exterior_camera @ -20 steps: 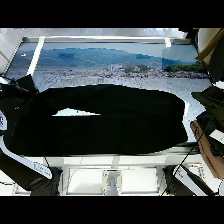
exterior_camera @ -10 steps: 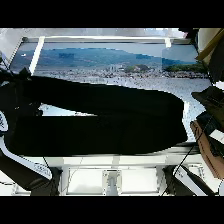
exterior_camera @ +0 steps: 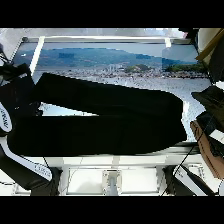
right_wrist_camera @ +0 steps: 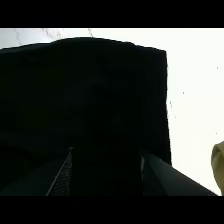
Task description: Fold the clothes and pants, and hang the long-sleeved shirts on hangers.
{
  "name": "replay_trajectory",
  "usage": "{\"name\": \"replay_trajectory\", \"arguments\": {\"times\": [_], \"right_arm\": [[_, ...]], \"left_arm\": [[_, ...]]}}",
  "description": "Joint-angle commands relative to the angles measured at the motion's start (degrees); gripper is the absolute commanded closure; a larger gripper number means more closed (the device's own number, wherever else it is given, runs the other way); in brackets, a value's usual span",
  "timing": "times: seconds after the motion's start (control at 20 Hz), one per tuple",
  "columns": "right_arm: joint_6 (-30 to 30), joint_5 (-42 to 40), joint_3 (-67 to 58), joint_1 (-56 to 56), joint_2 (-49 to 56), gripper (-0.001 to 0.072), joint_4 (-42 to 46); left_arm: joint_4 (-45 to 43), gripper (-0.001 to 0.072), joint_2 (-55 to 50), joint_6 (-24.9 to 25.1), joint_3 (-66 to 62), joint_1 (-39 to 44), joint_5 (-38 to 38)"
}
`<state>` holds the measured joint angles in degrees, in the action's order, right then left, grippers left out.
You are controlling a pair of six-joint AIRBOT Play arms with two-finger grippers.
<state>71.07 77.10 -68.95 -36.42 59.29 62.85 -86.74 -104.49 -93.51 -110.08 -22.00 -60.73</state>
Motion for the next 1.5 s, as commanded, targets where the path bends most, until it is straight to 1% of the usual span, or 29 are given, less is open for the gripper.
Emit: {"name": "replay_trajectory", "arguments": {"times": [0.0, 0.15, 0.2, 0.3, 0.45, 0.5, 0.55, 0.6, 0.65, 0.7, 0.75, 0.8, 0.85, 1.0, 1.2, 1.35, 1.45], "right_arm": [[-0.4, 0.9, 0.6, 0.0, 0.0, 0.0260, 5.2], [-3.9, 3.0, 5.3, 0.0, -0.6, 0.0260, 7.8], [-4.7, 2.5, 8.0, 0.0, -1.1, 0.0260, 7.8], [-4.8, 0.5, 13.3, 0.0, -2.1, 0.0260, 7.2], [-4.8, 0.1, 19.0, 0.0, -2.6, 0.0259, 5.6], [-4.8, 0.3, 19.9, 0.0, -2.6, 0.0259, 4.3], [-4.8, 0.4, 20.4, 0.0, -2.6, 0.0260, 2.6], [-4.8, 0.8, 20.3, 0.0, -2.6, 0.0259, 0.6], [-5.1, 1.2, 20.3, 0.0, -2.6, 0.0259, -1.6], [-6.3, 1.9, 20.3, 0.0, -2.6, 0.0260, -3.5], [-6.4, 2.5, 20.3, 0.0, -2.6, 0.0260, -4.7], [-6.4, 3.3, 20.3, 0.0, -2.6, 0.0260, -5.3], [-6.4, 4.5, 20.3, 0.0, -2.6, 0.0260, -5.7], [-6.3, 7.7, 20.3, 0.0, -2.6, 0.0260, -7.3], [-6.0, 9.9, 20.3, 0.0, -2.6, 0.0260, -9.9], [-6.0, 9.7, 20.3, 0.0, -2.6, 0.0261, -11.1], [-5.6, 9.3, 20.3, 0.0, -2.6, 0.0260, -11.1]], "left_arm": [[-8.9, -0.0003, 4.5, -4.0, -0.1, -3.1, -6.7], [-16.5, -0.0002, 9.7, -3.8, 3.2, -9.3, -21.3], [-16.7, 0.0000, 12.7, -3.7, 7.1, -11.9, -23.2], [-14.8, 0.0002, 21.4, -3.7, 20.0, -17.7, -22.1], [-10.5, 0.0003, 37.0, -3.6, 44.3, -28.7, -14.1], [-7.8, 0.0003, 41.1, -1.7, 51.1, -32.9, -11.5], [-2.7, 0.0003, 44.0, 3.8, 57.2, -37.8, -10.6], [3.8, 0.0003, 45.1, 10.8, 61.2, -42.7, -11.2], [11.1, 0.0003, 44.9, 17.8, 64.1, -48.0, -12.6], [17.2, 0.0003, 44.1, 23.0, 65.9, -52.8, -13.0], [20.0, 0.0003, 43.0, 26.3, 66.3, -56.3, -11.9], [21.1, 0.0003, 41.6, 27.8, 66.0, -58.8, -11.1], [20.5, 0.0003, 40.3, 30.4, 65.5, -60.0, -10.8], [19.0, 0.0003, 35.8, 36.9, 63.8, -59.6, -10.8], [16.4, 0.0005, 28.7, 37.6, 59.2, -59.4, -10.6], [16.5, 0.0006, 25.5, 40.3, 56.6, -58.5, -10.8], [16.5, 0.0007, 23.2, 41.1, 56.5, -57.0, -11.1]]}}
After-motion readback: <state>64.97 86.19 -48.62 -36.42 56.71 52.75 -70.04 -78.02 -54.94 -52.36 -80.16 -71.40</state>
